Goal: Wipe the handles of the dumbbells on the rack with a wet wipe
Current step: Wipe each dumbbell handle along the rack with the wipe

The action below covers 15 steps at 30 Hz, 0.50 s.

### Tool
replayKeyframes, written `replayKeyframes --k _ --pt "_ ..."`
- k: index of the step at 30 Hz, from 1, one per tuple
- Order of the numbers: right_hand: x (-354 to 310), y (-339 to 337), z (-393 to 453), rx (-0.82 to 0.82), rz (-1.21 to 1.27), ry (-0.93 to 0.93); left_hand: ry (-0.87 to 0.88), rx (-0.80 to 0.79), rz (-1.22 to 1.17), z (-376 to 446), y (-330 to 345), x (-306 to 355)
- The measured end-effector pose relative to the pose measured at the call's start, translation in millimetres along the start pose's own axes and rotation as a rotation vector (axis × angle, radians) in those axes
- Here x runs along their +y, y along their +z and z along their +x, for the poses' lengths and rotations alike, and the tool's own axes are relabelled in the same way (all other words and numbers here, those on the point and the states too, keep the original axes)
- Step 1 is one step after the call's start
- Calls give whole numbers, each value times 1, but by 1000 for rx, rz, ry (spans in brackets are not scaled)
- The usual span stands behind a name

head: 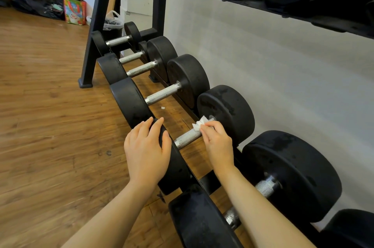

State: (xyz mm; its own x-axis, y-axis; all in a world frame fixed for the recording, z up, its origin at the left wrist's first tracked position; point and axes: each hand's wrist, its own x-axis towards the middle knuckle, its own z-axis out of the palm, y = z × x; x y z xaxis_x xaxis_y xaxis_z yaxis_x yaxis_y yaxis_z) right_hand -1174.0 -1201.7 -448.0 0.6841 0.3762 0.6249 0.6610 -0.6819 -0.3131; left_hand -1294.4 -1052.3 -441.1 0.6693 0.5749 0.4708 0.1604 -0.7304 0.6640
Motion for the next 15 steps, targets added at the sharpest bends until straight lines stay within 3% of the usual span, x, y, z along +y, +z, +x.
replayKeyframes --k 8,15 --pt "8 -6 3 -7 -237 2 8 4 4 -1 -1 0" --pt "4 -10 3 -10 -203 51 15 20 -7 -1 1 0"
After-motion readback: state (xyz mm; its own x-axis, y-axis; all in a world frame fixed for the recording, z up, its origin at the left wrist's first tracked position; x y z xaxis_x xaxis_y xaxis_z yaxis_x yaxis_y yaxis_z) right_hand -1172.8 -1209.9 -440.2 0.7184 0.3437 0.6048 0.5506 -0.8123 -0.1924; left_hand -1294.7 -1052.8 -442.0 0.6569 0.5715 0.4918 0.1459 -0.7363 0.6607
